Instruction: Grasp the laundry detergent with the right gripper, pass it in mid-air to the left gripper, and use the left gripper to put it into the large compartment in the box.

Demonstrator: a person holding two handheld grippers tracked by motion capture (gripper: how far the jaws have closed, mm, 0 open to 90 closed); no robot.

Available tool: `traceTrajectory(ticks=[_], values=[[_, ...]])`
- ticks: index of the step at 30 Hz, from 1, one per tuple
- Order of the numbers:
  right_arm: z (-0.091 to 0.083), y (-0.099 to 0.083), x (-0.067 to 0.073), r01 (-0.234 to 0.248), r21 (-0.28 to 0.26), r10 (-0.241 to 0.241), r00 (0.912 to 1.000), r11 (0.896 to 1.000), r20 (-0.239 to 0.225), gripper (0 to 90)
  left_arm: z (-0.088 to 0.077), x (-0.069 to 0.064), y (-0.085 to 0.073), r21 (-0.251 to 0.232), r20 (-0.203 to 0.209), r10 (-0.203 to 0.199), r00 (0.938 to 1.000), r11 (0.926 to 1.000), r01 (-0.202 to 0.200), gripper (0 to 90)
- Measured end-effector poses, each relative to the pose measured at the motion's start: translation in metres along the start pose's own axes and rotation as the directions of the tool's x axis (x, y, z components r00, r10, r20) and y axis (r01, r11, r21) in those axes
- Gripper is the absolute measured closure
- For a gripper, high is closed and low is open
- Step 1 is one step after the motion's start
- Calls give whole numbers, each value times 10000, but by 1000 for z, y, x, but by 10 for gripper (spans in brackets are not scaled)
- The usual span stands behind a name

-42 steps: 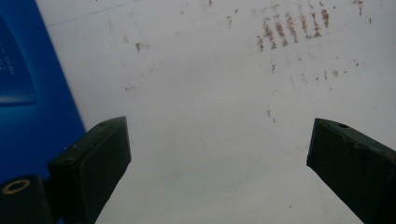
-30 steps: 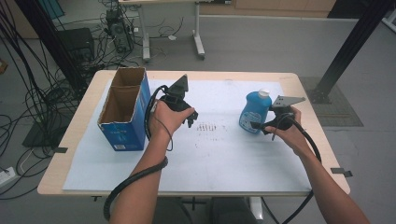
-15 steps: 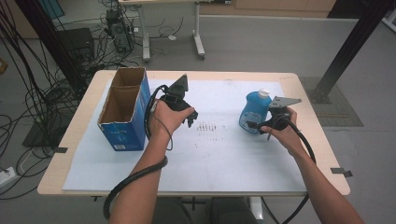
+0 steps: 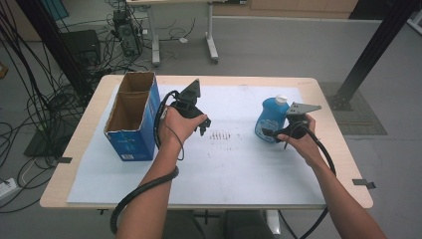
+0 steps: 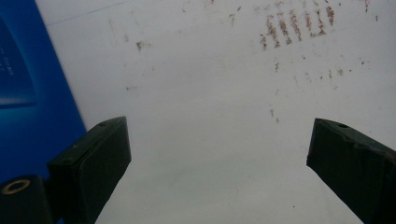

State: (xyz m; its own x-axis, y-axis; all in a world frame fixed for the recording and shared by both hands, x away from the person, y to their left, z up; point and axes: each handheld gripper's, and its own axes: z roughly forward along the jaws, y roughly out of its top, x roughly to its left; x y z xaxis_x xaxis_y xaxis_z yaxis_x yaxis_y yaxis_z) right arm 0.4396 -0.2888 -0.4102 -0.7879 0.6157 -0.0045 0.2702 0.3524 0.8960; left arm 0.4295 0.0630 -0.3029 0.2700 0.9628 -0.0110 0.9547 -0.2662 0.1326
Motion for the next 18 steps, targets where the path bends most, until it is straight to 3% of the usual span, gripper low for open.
traceTrajectory(ticks=[18], values=[[-2, 1, 1, 52, -143, -52, 10000, 9999, 67, 18, -2, -4, 0, -73, -40, -9, 10000, 10000, 8, 66]])
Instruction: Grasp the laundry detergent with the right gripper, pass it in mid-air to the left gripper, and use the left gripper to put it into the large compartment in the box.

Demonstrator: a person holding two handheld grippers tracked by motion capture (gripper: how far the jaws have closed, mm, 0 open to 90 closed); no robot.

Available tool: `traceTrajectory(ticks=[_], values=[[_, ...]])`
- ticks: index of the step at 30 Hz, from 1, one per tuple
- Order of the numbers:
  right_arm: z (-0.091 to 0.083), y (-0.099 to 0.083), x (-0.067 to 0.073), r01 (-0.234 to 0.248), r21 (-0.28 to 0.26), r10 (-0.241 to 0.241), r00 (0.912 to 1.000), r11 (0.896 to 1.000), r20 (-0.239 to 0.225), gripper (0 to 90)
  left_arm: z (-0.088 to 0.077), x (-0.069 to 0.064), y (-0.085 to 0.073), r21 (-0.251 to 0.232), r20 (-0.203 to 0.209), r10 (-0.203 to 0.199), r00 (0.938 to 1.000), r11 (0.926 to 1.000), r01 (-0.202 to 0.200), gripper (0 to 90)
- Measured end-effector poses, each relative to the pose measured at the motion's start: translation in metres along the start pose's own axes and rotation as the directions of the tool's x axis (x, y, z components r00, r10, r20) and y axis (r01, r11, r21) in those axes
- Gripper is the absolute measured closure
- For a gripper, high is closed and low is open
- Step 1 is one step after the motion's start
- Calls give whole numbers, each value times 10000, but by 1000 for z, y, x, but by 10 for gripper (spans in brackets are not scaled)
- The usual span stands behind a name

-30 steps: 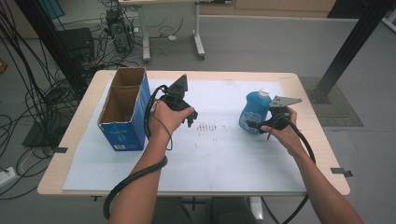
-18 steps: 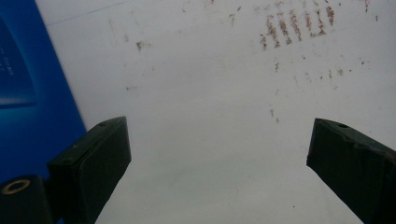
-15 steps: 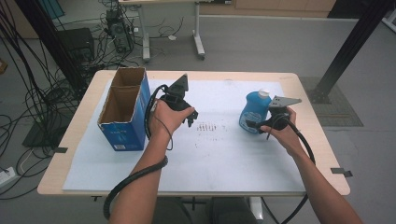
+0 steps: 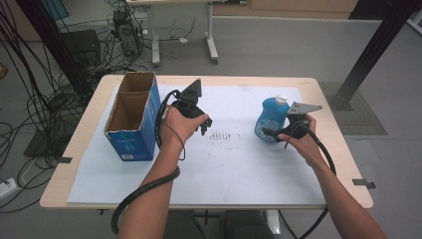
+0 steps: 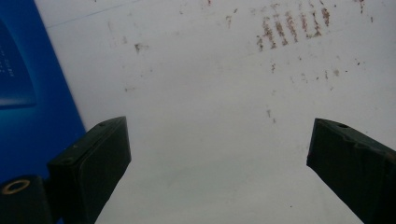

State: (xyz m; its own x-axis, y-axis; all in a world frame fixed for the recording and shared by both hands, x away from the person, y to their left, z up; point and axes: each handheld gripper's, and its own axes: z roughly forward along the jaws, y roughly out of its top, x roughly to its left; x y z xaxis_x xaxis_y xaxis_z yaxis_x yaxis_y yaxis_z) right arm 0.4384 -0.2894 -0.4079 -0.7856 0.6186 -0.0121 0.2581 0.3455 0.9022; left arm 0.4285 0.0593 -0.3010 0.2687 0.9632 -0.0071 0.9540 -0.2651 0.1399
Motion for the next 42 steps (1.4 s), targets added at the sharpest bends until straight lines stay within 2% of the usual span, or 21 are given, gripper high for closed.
traceTrajectory(ticks=[42], values=[[-2, 2, -1, 152, -92, -151, 9999, 9998, 55, 19, -3, -3, 2, -112, -8, 66, 10000, 9999, -66, 65]])
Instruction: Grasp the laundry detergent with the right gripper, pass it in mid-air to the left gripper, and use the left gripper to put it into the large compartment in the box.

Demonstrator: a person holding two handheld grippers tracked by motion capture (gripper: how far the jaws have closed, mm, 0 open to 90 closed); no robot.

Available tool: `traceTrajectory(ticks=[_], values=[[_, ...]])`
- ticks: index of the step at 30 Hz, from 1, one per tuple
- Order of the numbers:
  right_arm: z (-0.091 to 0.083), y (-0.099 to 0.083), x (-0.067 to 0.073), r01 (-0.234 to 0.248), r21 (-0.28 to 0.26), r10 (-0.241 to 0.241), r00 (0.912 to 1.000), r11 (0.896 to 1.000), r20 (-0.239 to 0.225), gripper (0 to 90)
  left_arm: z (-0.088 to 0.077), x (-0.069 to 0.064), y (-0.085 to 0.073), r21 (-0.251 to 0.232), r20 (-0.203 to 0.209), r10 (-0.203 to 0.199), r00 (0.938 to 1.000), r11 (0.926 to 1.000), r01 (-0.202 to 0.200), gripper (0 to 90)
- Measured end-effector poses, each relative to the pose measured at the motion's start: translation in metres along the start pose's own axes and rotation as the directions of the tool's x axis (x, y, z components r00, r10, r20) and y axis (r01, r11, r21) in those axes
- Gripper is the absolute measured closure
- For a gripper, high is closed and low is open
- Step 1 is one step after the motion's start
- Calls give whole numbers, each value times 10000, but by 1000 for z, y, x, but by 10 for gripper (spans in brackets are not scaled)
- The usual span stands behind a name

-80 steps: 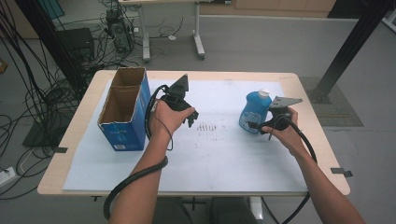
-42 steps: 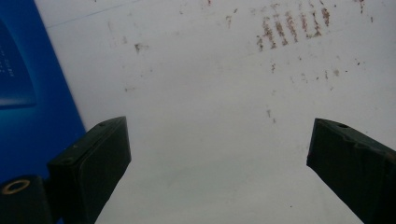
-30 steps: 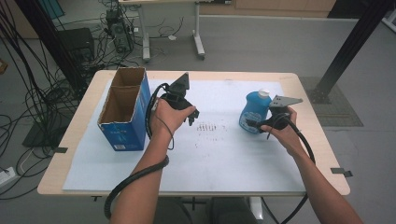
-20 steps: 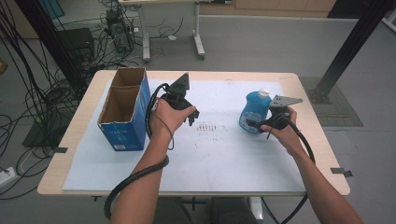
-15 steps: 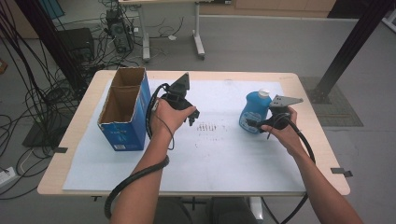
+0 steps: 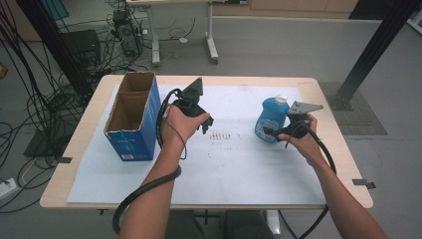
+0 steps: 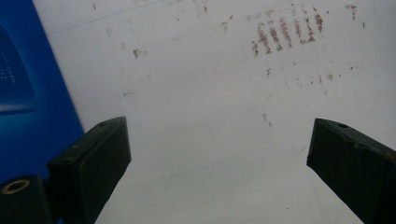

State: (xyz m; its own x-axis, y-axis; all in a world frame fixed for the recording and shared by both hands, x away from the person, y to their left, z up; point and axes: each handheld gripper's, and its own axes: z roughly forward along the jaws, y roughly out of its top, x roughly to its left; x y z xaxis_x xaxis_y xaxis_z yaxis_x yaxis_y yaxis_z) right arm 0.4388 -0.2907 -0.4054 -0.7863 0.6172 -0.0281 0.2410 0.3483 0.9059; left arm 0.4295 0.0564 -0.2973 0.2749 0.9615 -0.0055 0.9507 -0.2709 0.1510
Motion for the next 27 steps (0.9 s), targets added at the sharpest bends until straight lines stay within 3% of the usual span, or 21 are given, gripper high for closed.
traceTrajectory(ticks=[27], values=[[1, 2, 0, 23, -91, -23, 10000, 10000, -35, 18, -1, 0, 1, 30, 21, 2, 10000, 10000, -2, 64]])
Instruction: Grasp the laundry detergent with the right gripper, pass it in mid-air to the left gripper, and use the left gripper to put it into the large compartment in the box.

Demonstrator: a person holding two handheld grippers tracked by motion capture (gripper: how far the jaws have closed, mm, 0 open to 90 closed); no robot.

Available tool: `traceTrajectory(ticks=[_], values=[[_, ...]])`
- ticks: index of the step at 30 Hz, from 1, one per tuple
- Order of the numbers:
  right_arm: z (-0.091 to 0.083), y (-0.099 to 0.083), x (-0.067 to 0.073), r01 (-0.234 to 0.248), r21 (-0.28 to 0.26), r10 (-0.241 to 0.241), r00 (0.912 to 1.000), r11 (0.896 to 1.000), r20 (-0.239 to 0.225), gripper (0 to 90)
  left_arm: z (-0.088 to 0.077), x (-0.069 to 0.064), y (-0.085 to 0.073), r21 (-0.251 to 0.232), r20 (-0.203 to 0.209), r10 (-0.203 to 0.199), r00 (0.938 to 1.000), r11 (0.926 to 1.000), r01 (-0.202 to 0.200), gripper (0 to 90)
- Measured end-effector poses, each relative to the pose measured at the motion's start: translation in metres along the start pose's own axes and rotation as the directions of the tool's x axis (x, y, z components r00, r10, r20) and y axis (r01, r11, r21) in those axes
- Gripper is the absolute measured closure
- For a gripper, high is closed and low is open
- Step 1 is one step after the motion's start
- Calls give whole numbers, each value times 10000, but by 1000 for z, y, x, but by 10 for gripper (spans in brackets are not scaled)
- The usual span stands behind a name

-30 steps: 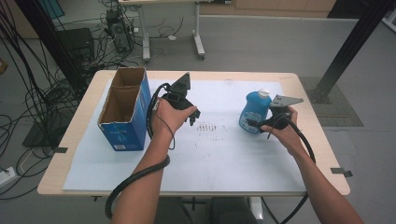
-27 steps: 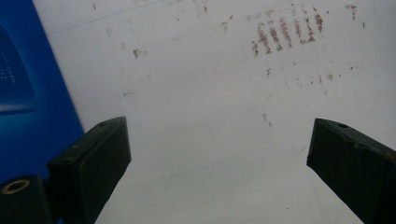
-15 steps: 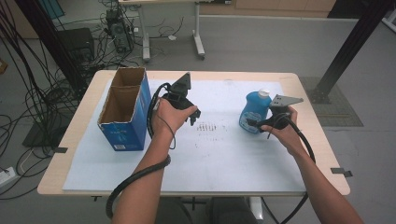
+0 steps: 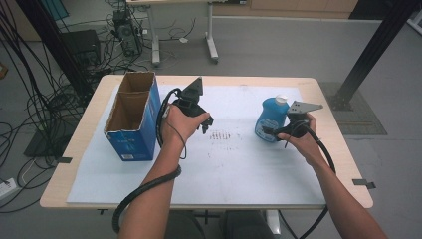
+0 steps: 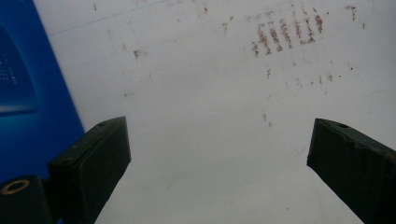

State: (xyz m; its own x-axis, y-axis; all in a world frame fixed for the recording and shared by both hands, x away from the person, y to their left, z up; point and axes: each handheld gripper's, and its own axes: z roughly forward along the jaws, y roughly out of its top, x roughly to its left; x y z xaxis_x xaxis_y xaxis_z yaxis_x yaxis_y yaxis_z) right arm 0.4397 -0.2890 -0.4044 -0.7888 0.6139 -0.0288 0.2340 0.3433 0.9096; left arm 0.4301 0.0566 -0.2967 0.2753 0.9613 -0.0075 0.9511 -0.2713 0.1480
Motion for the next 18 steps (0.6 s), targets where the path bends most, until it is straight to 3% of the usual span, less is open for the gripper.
traceTrajectory(ticks=[18], values=[[0, 0, 1, -23, 18, 23, 10000, 10000, -56, 19, -1, -2, 1, -49, -25, 9, 10000, 10000, -9, 64]])
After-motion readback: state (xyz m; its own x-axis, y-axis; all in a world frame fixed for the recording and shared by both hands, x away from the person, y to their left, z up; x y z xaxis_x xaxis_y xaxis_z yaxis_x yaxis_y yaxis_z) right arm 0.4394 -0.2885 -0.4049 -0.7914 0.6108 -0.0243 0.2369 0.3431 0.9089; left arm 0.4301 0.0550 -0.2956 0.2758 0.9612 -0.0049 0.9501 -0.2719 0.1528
